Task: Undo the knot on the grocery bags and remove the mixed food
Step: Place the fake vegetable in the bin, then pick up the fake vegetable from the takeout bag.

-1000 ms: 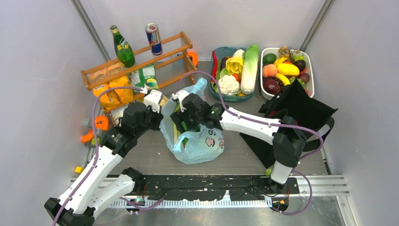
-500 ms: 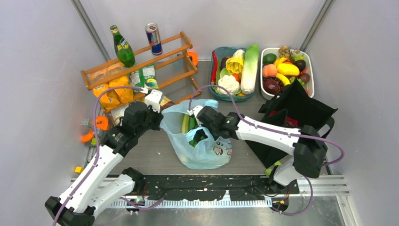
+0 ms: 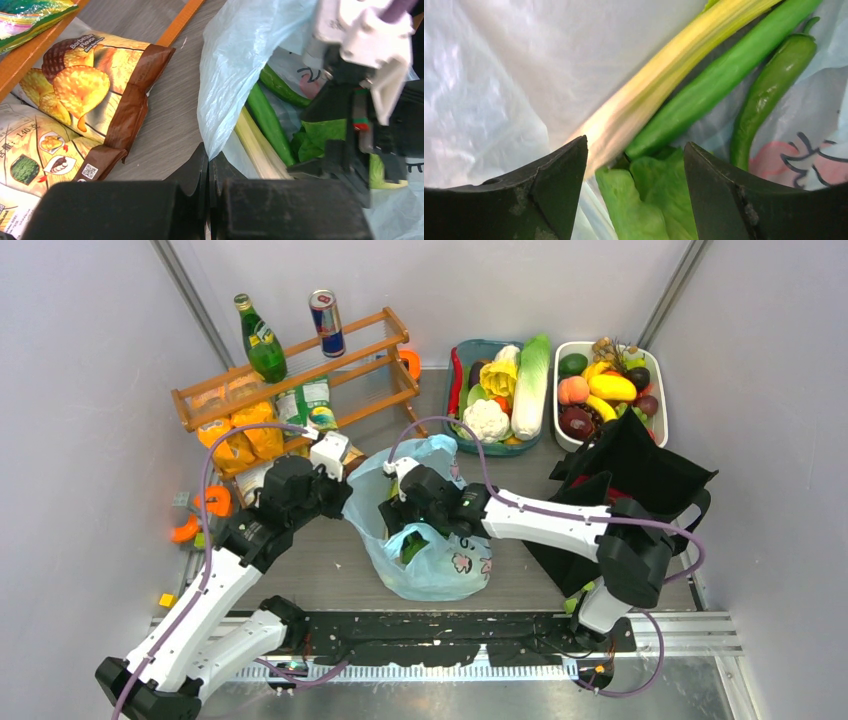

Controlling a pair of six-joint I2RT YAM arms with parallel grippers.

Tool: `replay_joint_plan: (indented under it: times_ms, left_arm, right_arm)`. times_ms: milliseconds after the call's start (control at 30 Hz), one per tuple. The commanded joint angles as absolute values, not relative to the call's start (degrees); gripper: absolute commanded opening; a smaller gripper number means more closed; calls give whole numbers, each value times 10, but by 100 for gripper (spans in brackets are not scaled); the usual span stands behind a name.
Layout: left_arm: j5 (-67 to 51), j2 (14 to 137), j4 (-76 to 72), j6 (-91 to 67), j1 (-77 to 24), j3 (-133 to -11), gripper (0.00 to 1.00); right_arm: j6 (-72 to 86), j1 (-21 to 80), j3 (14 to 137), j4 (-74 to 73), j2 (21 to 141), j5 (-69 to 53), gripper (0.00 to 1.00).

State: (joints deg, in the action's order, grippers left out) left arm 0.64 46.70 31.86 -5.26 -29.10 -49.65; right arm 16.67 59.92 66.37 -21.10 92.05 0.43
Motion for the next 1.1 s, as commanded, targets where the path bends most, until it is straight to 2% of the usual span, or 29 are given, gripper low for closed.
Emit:
replay_joint_plan:
  times_ms: [0, 300, 667, 767, 833, 900, 933, 967, 1033, 1067]
  left_arm:
    - [-16, 466, 289, -46, -288, -498, 0]
    - [-23, 463, 289, -47, -288, -498, 0]
    - [-33, 468, 288, -49, -289, -498, 0]
    - [-36, 470, 288, -49, -289, -497, 0]
    - [-37, 470, 288, -49, -289, -497, 0]
    - [-36, 470, 288, -49, -289, -497, 0]
    - [-36, 470, 288, -49, -289, -497, 0]
    - [-36, 470, 287, -49, -289, -497, 0]
    - [-34, 470, 288, -49, -289, -497, 0]
    - [-33, 471, 288, -49, -289, -497, 0]
  right_arm:
    - [309, 600, 666, -119, 947, 27, 77]
    - [380, 602, 667, -134, 1013, 82, 78]
    - [425, 612, 661, -66, 1074, 72, 79]
    - [425, 613, 668, -69, 1093, 76, 76]
    - [429, 613, 662, -56, 1094, 75, 68]
    - [431, 613, 653, -40, 1087, 71, 55]
    - [433, 613, 649, -28, 1082, 70, 44]
    - [433, 612, 642, -21, 1070, 71, 39]
    - [433, 612, 634, -5, 1050, 77, 20]
    - [431, 612, 633, -4, 1043, 83, 15]
